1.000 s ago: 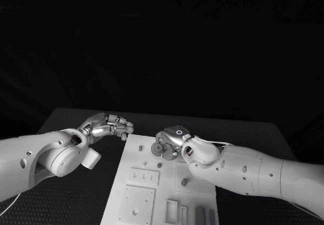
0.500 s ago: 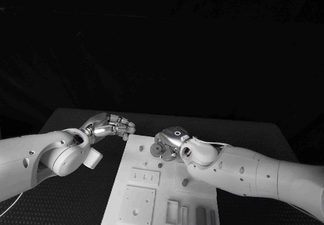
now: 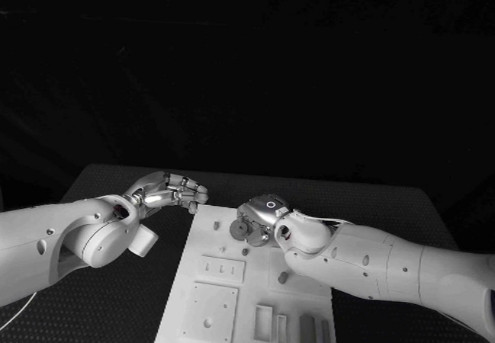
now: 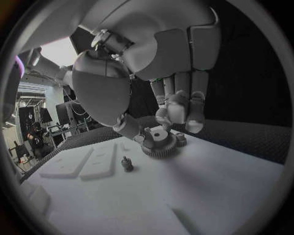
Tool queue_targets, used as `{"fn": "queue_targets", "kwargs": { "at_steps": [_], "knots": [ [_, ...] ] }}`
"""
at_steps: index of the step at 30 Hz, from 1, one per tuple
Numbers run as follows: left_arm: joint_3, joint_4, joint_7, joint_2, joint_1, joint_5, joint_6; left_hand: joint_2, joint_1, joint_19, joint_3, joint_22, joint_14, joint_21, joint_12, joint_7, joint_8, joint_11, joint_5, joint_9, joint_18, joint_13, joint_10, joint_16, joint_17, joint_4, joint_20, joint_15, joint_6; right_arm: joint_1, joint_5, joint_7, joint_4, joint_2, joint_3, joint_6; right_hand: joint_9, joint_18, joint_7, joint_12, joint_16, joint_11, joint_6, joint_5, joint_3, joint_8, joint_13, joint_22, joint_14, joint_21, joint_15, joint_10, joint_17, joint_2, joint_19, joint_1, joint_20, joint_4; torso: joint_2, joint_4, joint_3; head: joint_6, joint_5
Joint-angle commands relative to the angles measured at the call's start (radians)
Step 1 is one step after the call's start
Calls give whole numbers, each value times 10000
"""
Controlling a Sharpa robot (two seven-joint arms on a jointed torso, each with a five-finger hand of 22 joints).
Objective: Assemble the parts on the task board
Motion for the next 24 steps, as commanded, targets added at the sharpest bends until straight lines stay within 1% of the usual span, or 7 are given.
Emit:
{"fn": "queue_targets", "kwargs": {
  "at_steps": [1,5,6,12,20,22,24],
  "knots": [
    [8,22,86,17,12,13,148,71,-57,-72,-4,143,-60,39,-59,58,-66,51,24,17,44,18,26,-46,-11,-78,-17,-2,-3,-24,-87,-3,-92,47,-12,160,-22,224,186,53,-68,16,1132,-60,30,-64,-11,27,21,13,-26,-44,12,-78,-46,33,-57,32,2,-3,-3,-16,11],
    [8,18,86,20,12,13,145,71,-58,-72,-4,143,-60,39,-59,58,-67,51,24,17,44,18,26,-46,-11,-79,-17,-2,-3,-27,54,25,-159,80,-16,221,-25,224,192,53,-72,22,1115,-71,28,-76,-15,26,21,12,-21,-44,12,-80,-47,31,-57,31,-1,3,1,-4,15],
    [8,19,84,17,12,13,146,71,-58,-72,-4,143,-60,39,-59,58,-67,51,24,17,44,18,26,-46,-11,-79,-17,-2,-3,-27,46,35,-162,87,-17,205,-137,224,309,33,-112,133,696,-179,22,-328,-41,11,5,-14,72,-73,3,-178,-75,39,-54,-15,-7,1,1,-7,1],
    [8,21,82,20,12,13,138,68,-62,-73,-6,143,-60,40,-61,60,-68,53,23,19,44,20,26,-45,-12,-81,-17,-2,-3,-27,139,54,-129,110,-19,240,-336,224,526,28,-160,336,65,-212,-29,-714,-93,-15,13,-42,263,-124,10,-267,-92,75,-30,-76,-6,-15,3,-8,21],
    [8,24,79,-15,13,13,118,67,-64,-73,-5,143,-60,41,-64,65,-71,55,23,21,44,22,26,-45,-12,-85,-17,-2,-3,-26,297,48,-82,15,-20,99,-459,224,523,43,-201,336,-365,-213,-134,-945,-136,-32,16,-58,267,-170,25,-339,-107,80,5,-131,-8,-24,3,-12,18],
    [8,24,83,-14,13,13,119,66,-64,-73,-5,143,-60,41,-65,67,-71,56,23,22,44,22,25,-45,-12,-86,-17,-2,-3,-26,361,49,-52,-24,-20,-103,-533,224,527,42,-214,341,-684,-185,-193,-1113,-147,-36,14,-61,273,-194,29,-376,-108,57,14,-155,-9,-23,6,-24,14],
    [8,26,81,-15,13,13,126,66,-65,-73,-5,142,-60,42,-65,68,-72,57,24,22,45,22,25,-44,-12,-86,-17,-2,-3,-26,461,66,8,-75,-19,-277,-542,224,544,44,-220,352,-734,-169,-229,-1132,-154,-38,15,-62,278,-205,33,-372,-108,36,19,-150,-10,-17,8,-7,15]
  ]
}}
